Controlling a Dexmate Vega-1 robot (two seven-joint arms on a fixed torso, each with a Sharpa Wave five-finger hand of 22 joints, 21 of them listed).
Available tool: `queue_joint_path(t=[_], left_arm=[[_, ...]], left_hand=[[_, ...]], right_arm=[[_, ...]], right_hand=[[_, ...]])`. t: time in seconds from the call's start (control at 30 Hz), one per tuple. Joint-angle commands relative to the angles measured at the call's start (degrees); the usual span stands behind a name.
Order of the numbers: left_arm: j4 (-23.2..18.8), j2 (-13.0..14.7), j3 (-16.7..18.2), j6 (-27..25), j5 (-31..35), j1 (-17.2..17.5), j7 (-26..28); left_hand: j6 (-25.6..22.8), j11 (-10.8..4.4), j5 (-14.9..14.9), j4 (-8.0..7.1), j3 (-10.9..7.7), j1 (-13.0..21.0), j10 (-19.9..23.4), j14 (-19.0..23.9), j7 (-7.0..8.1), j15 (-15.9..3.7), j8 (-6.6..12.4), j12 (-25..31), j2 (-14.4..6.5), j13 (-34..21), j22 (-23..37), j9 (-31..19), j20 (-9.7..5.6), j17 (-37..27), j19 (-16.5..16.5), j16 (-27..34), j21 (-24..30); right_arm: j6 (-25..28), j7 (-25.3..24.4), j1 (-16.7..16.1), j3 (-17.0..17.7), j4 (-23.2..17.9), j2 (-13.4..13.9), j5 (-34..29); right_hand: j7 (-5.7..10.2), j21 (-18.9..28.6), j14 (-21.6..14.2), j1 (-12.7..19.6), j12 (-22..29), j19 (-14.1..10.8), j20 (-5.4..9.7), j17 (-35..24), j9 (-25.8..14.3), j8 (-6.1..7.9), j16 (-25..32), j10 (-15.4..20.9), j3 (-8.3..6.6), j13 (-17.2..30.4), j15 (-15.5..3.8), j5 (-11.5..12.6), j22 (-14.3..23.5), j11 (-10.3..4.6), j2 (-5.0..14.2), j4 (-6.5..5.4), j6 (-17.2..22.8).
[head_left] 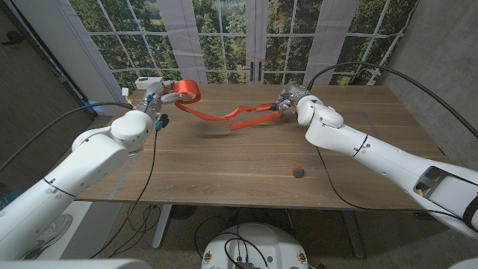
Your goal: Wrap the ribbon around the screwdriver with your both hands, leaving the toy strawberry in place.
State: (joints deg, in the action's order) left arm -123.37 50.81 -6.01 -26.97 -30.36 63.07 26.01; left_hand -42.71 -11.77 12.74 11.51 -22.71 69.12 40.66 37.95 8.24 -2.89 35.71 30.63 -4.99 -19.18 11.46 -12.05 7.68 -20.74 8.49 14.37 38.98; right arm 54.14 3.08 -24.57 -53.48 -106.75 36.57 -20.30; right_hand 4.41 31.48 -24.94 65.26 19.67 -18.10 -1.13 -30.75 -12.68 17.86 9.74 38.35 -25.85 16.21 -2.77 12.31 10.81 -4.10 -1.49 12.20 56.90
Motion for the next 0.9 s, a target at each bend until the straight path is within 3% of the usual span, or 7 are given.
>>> queue_joint_path(t=[0.03,0.43,0.53,0.67,0.77,0.87,0.9], left_arm=[[-1.48,2.32,-2.15,-5.78,1.18,-1.23,0.63],[-3.07,6.9,-10.41,-22.04,3.74,-10.04,-2.14],[-3.51,7.96,-14.04,-26.79,5.2,-13.58,-3.49],[-3.72,7.96,-18.56,-31.7,8.21,-17.13,-3.45],[-4.1,9.06,-25.87,-35.24,14.68,-21.36,-3.51],[-3.81,8.82,-29.05,-37.69,17.43,-23.43,-4.33],[-3.91,8.75,-32.23,-40.59,19.35,-26.01,-5.47]], left_hand=[[-7.86,3.65,0.02,-1.81,-1.91,-0.19,12.08,0.41,-8.07,-4.96,2.36,7.27,-2.14,-9.66,0.02,-0.17,0.25,-0.21,-0.27,0.1,-0.03],[-8.35,3.76,-0.17,-1.72,-1.66,0.06,12.62,0.51,-8.37,-4.89,2.32,6.93,-1.94,-8.77,-0.07,-0.1,0.75,-0.21,-1.44,0.27,-0.37],[-8.69,3.67,-0.3,-1.58,-1.39,0.04,13.0,0.66,-8.56,-4.96,2.37,6.91,-1.39,-8.52,-0.1,-0.07,0.7,-0.13,-1.61,0.33,-0.42],[-8.95,3.83,-0.41,-1.6,-1.33,-0.04,13.42,0.69,-8.63,-4.91,2.35,6.78,-1.05,-8.13,-0.15,-0.02,0.67,0.2,-1.91,0.16,-0.52],[-9.44,3.62,-0.55,-1.57,-1.23,-0.03,13.91,0.61,-8.53,-4.99,2.41,6.66,-0.74,-7.75,-0.19,0.05,0.78,0.44,-2.03,0.05,-0.56],[-10.13,3.58,-0.83,-1.42,-0.82,0.1,14.61,0.62,-8.34,-5.12,2.48,6.45,-0.04,-7.22,-0.25,0.16,0.86,0.56,-2.06,0.18,-0.57],[-10.43,3.5,-0.93,-1.34,-0.7,0.21,14.97,0.62,-8.37,-5.17,2.53,6.41,0.19,-7.02,-0.27,0.2,0.81,0.61,-2.06,0.23,-0.57]], right_arm=[[0.9,0.62,1.45,-2.08,2.86,-0.75,2.67],[3.29,0.93,3.66,-6.06,3.74,-0.73,1.18],[3.4,0.58,3.53,-6.15,3.61,-0.6,1.2],[4.96,3.07,5.78,-9.24,4.37,-0.58,0.09],[5.17,4.75,6.98,-10.66,5.01,-0.65,-0.03],[6.21,5.92,8.71,-13.42,5.46,-0.75,-1.92],[6.71,7.2,9.98,-15.15,5.95,-0.89,-2.85]], right_hand=[[0.78,-0.25,0.15,-1.55,-0.45,-0.01,0.01,0.17,-0.39,0.02,0.32,-0.13,-2.79,0.11,-5.33,0.38,0.09,0.11,1.54,-2.65,10.04],[0.85,-0.22,0.06,-1.67,-0.6,0.1,-0.17,0.65,-0.23,-0.26,0.69,-0.14,-2.86,-0.05,-5.32,0.53,0.12,0.13,1.58,-2.85,9.98],[0.82,-0.21,0.04,-1.69,-0.61,0.14,-0.21,0.73,-0.18,-0.28,0.82,-0.05,-2.8,-0.1,-5.36,0.54,0.13,0.18,1.59,-2.9,10.13],[0.84,-0.2,-0.08,-1.73,-0.58,0.18,-0.36,0.85,-0.11,-0.33,0.98,0.14,-2.7,-0.16,-5.44,0.55,0.13,0.18,1.52,-2.92,10.26],[0.79,-0.18,-0.15,-1.61,-0.57,0.18,-0.47,1.03,-0.04,-0.32,1.01,0.26,-2.73,-0.2,-5.38,0.57,0.13,0.15,1.37,-2.8,10.5],[0.79,-0.18,-0.2,-1.6,-0.51,0.21,-0.51,1.21,0.04,-0.41,1.05,0.48,-2.72,-0.25,-5.44,0.57,0.13,0.04,1.19,-2.75,10.54],[0.83,-0.15,-0.23,-1.71,-0.49,0.16,-0.53,1.23,0.07,-0.46,1.11,0.58,-2.67,-0.27,-5.49,0.56,0.13,0.07,1.22,-2.84,10.52]])
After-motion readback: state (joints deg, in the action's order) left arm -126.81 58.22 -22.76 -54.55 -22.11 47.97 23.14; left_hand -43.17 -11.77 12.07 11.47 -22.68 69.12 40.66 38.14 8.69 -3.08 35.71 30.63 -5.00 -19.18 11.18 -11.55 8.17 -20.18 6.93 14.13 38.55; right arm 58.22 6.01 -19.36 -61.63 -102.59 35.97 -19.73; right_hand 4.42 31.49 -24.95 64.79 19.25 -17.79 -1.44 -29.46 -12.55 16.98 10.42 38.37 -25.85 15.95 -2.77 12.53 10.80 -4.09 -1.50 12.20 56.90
